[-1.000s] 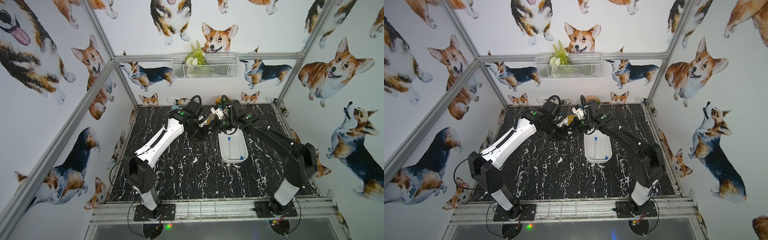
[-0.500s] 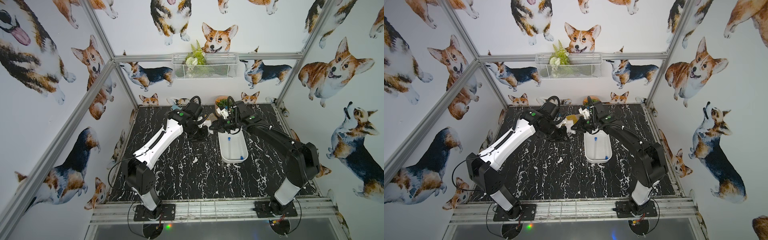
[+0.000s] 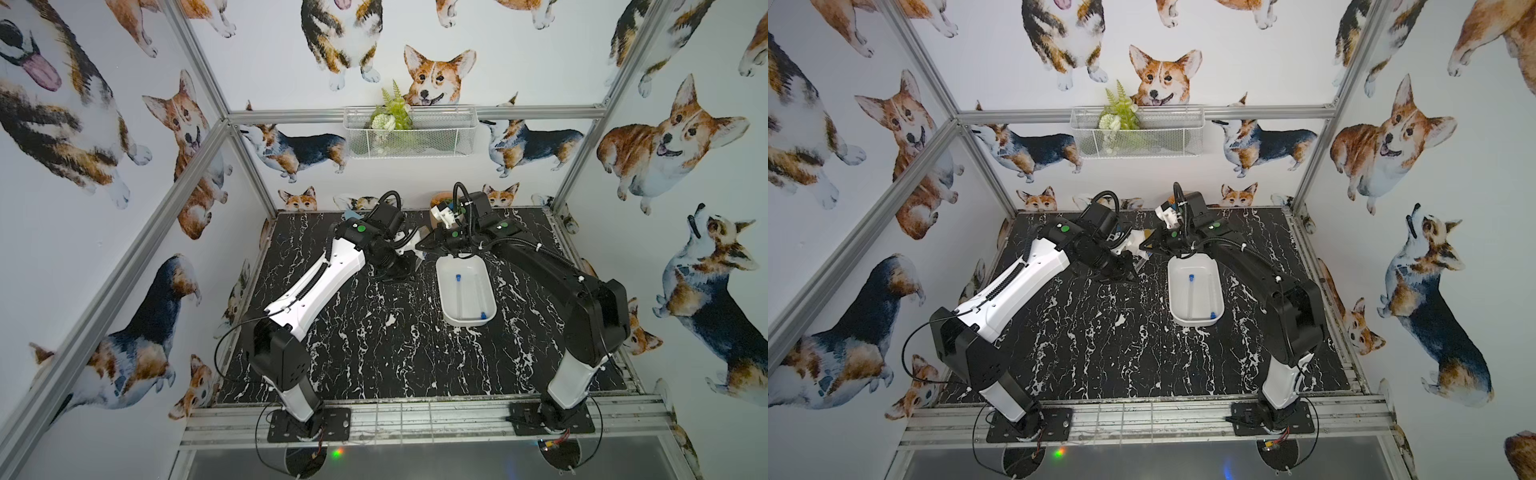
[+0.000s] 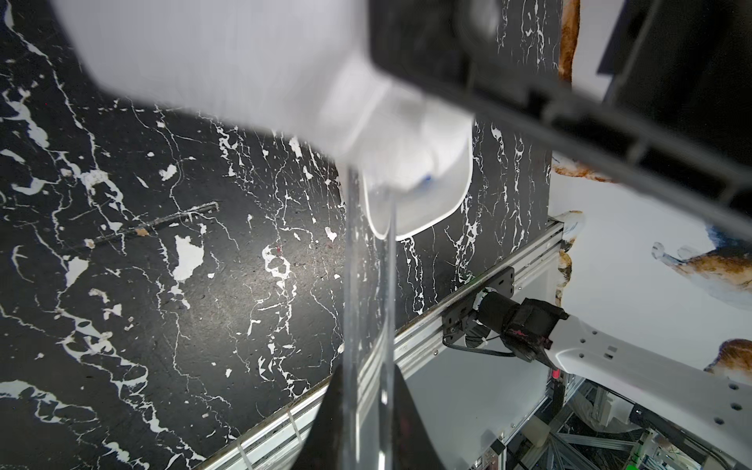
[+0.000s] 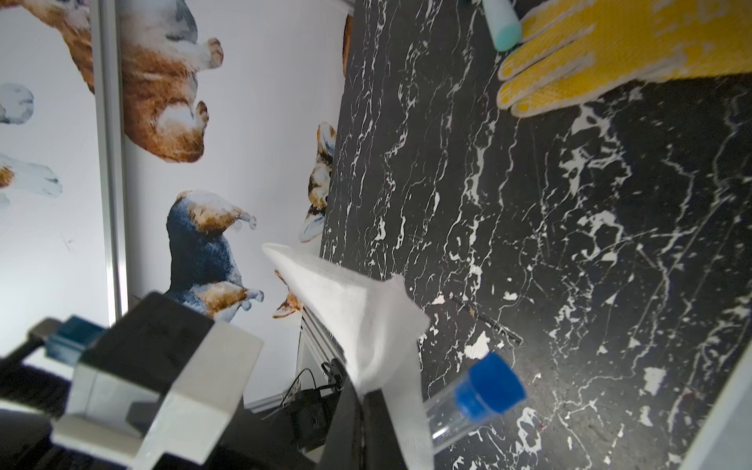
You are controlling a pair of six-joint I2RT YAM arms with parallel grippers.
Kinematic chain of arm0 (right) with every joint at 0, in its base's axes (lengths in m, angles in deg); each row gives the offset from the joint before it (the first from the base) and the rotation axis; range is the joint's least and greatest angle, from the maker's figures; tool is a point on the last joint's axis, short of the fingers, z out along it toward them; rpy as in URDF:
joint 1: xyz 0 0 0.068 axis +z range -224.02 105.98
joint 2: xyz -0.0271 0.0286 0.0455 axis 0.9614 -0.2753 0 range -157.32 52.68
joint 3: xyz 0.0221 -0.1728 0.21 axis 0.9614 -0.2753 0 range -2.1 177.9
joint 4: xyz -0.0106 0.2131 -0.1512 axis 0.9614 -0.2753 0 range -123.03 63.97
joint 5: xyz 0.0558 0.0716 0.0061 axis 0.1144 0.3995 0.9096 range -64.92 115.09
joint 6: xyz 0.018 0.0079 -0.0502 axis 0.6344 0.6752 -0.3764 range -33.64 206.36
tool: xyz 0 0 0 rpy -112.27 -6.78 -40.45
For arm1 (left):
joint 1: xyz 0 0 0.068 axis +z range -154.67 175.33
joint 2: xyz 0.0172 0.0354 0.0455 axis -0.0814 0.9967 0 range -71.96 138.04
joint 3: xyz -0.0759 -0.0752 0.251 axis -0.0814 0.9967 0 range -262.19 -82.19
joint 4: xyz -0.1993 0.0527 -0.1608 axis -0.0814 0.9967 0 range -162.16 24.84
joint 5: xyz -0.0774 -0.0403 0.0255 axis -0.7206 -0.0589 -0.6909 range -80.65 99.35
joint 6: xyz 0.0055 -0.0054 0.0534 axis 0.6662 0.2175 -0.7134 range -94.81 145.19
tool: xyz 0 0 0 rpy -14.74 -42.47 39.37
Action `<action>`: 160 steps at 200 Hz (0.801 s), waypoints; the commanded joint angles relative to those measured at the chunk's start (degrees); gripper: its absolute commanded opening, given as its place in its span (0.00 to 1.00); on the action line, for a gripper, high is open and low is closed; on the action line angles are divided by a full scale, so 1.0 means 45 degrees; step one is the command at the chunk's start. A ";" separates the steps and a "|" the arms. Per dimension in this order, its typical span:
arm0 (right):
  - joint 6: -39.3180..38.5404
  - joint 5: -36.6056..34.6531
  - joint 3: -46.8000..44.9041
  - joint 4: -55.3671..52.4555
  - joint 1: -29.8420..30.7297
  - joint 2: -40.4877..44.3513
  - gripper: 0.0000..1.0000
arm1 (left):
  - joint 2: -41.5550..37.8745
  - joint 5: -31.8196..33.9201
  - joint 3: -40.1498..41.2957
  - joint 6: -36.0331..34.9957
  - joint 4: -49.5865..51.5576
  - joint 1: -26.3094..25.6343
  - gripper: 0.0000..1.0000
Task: Wipe the exteriors of test tubes
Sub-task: Wipe the dirt from the test tube.
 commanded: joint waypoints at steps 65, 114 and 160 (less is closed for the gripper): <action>-0.0087 -0.0984 -0.2042 -0.0482 0.1385 0.2245 0.00 | 0.0032 0.0442 -0.0088 0.0070 -0.0020 0.0008 0.07; 0.0196 -0.0910 -0.2966 0.0230 0.1383 0.2436 0.00 | -0.0030 0.0525 -0.0089 0.0072 0.0000 0.0006 0.07; 0.0065 -0.0808 -0.2699 0.0822 0.1295 0.1562 0.00 | -0.0064 0.0741 -0.0265 -0.0017 0.0271 -0.0007 0.07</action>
